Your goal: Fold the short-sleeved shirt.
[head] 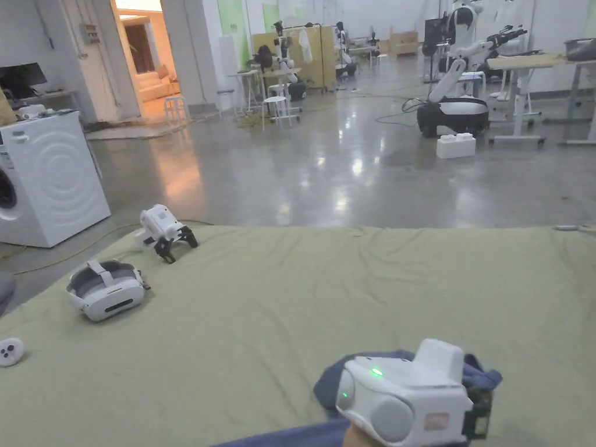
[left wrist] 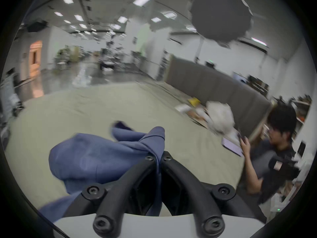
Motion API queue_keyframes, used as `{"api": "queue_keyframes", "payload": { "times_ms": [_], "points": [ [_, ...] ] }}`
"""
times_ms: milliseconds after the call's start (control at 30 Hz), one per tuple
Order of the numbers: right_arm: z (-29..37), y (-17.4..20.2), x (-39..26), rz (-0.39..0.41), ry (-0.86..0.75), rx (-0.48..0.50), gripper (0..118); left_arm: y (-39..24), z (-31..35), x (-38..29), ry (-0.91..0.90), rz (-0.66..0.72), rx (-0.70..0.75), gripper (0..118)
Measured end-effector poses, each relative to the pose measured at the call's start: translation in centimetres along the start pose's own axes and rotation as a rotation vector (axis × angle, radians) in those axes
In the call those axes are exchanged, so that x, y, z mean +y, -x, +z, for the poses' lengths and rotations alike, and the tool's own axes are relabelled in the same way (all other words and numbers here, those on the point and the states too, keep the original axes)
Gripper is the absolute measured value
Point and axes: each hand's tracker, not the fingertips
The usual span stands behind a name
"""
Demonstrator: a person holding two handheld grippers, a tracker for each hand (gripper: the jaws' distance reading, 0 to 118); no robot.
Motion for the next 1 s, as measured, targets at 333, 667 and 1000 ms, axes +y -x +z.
{"api": "queue_keyframes", "payload": {
  "times_ms": [333, 667, 1000],
  "points": [
    [2.8, -2.7, -1.7, -0.015, 0.032, -0.079, 0, -16.6, -10.2, -13.3, 0.269, -0.060, -0.325, 52],
    [2.2, 0.5, 0.4, 0.039, -0.078, 0.053, 0, -8.9, 12.7, -6.8, -0.273, -0.160, 0.150, 96],
    [3.1, 5.3, 5.1, 0.143, -0.236, 0.134, 0, -7.9, 34.0, -8.5, -0.590, -0.119, 0.819, 41]
  ]
}}
